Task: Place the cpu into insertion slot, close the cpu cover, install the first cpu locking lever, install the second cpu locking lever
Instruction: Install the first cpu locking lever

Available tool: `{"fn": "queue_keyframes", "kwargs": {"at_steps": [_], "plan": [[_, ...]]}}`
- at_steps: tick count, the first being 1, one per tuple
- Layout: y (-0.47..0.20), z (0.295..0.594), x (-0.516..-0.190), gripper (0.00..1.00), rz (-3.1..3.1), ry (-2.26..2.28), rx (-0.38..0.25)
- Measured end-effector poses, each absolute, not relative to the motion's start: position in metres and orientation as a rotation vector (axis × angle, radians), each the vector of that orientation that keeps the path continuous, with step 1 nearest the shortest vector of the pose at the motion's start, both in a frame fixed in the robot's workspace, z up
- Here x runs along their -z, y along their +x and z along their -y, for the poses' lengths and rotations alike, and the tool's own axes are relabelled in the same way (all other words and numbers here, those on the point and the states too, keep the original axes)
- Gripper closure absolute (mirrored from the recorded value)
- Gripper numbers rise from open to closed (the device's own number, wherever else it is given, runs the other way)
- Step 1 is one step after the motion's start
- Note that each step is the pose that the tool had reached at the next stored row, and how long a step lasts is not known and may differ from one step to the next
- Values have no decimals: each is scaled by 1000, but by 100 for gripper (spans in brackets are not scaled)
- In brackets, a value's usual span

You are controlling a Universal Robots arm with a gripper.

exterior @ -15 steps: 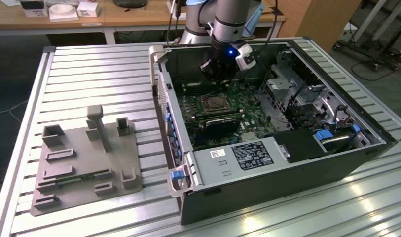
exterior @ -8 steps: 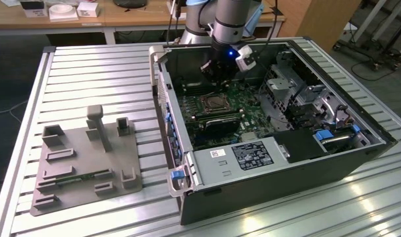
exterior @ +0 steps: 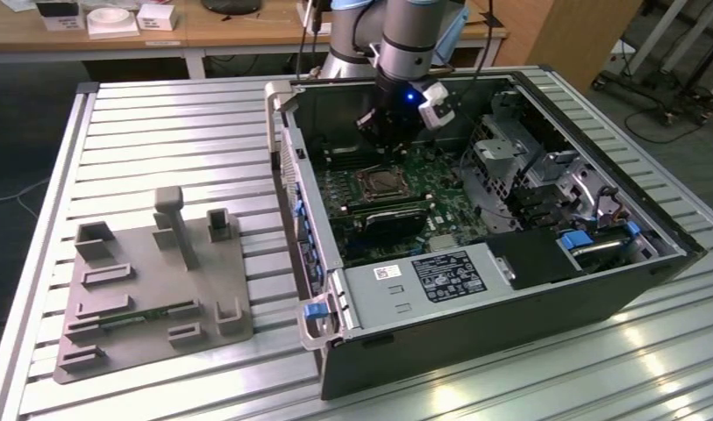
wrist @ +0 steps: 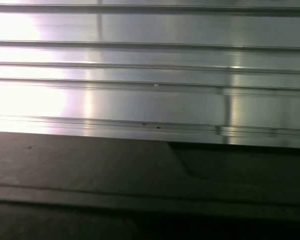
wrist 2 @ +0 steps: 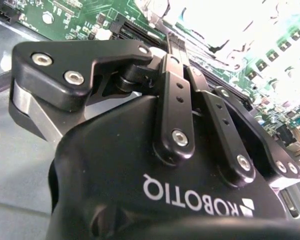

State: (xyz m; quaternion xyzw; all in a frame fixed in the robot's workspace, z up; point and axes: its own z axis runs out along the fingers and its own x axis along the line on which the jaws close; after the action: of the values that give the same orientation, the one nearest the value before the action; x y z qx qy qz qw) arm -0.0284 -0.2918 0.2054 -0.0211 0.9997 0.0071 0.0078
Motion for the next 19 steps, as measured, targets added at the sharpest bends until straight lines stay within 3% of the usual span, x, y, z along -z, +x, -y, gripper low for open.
{"fn": "queue_keyframes", "kwargs": {"at_steps": [19], "plan": [[-27,292,-202,90,-3126,-66,-14]]}}
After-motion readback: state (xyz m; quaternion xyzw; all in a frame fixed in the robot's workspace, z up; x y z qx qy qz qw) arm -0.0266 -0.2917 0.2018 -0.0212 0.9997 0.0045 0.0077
